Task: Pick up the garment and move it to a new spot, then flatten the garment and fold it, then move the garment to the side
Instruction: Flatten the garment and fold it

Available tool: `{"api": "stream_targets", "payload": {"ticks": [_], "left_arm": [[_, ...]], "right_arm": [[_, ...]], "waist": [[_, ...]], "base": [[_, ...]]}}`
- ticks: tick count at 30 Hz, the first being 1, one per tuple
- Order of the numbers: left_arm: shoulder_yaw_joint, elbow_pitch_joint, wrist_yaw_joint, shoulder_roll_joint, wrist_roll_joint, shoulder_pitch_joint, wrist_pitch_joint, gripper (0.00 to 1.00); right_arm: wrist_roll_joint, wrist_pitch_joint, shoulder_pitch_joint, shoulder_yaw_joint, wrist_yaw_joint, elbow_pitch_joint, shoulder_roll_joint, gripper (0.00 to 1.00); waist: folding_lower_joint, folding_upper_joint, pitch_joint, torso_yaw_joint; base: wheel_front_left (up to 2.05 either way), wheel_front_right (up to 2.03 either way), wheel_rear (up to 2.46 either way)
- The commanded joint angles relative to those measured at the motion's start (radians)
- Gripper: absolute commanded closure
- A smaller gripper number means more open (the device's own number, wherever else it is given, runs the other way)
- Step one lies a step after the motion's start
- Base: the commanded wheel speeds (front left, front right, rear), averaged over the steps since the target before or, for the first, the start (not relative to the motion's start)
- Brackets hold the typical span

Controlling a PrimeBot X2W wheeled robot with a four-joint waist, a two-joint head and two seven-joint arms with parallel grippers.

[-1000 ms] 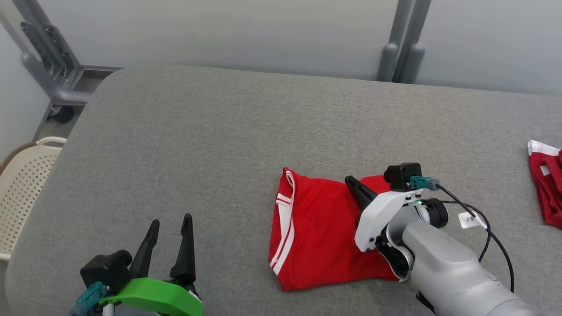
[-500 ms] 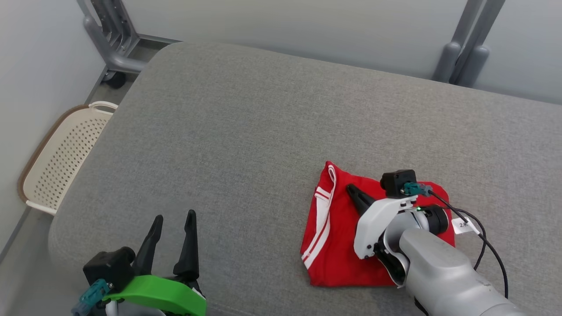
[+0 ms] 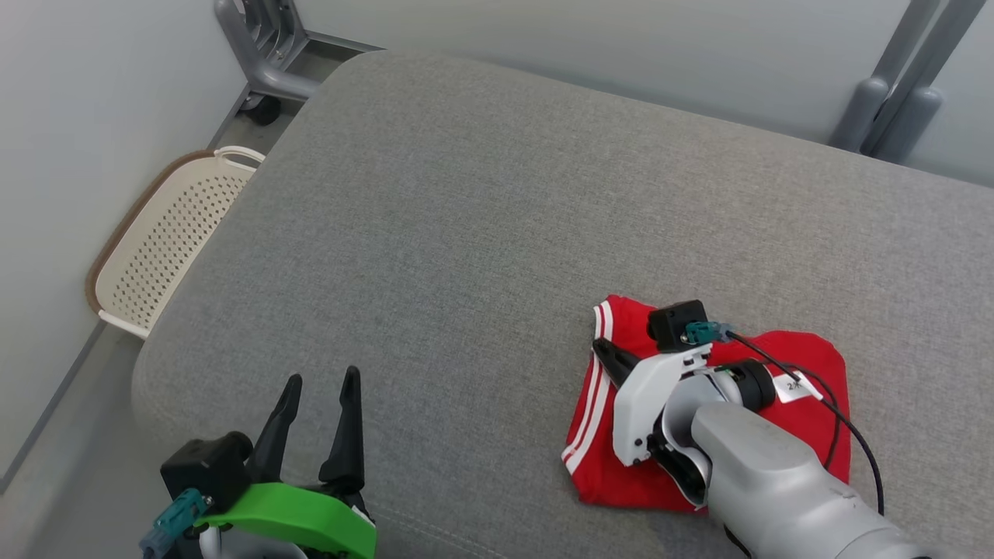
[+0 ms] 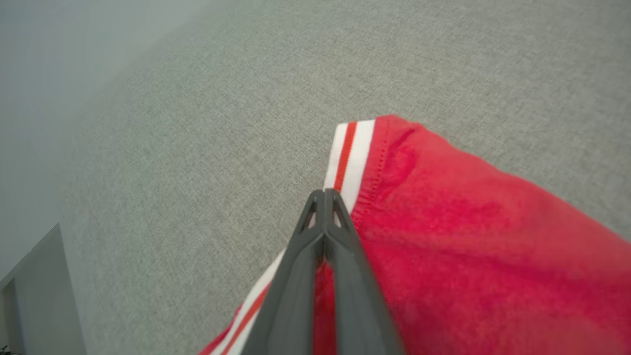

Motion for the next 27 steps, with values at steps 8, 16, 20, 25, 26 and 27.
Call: {"api": "stream_targets", "payload": {"ticks": [8, 16, 20, 25, 26, 27], "left_arm": [[0.016, 0.016, 0.004, 0.001, -0.004, -0.001, -0.01, 0.0], [0.026, -0.005, 0.013, 0.023, 0.0, 0.023, -0.008, 0.0], [0.026, -0.016, 0.019, 0.029, 0.004, 0.03, -0.006, 0.0], [0.027, -0.026, 0.028, 0.035, 0.011, 0.032, -0.004, 0.0], [0.027, -0.028, 0.03, 0.036, 0.013, 0.032, -0.004, 0.0], [0.026, -0.029, 0.031, 0.037, 0.014, 0.031, -0.003, 0.0]], "right_arm": [[0.027, -0.021, -0.066, 0.059, 0.0, -0.017, -0.004, 1.0], [0.024, -0.057, -0.14, 0.031, 0.0, -0.029, -0.004, 1.0], [-0.005, -0.059, -0.17, -0.014, 0.0, -0.022, -0.006, 1.0], [-0.061, -0.059, -0.151, -0.071, 0.0, -0.047, -0.031, 0.71], [-0.071, -0.059, -0.143, -0.08, 0.0, -0.054, -0.036, 0.64], [-0.08, -0.059, -0.133, -0.086, 0.0, -0.059, -0.043, 0.6]], "waist": [[-0.0001, 0.0, 0.0, -0.005], [-0.0001, 0.0, -0.037, -0.11], [-0.0001, 0.0, -0.048, -0.174], [-0.0001, 0.0, -0.054, -0.249], [-0.0001, 0.0, -0.054, -0.263], [-0.0001, 0.0, -0.054, -0.275]], "base": [[0.0, 0.0, 0.0], [0.0, 0.0, 0.0], [0.0, 0.0, 0.0], [0.0, 0.0, 0.0], [0.0, 0.0, 0.0], [0.0, 0.0, 0.0]]}}
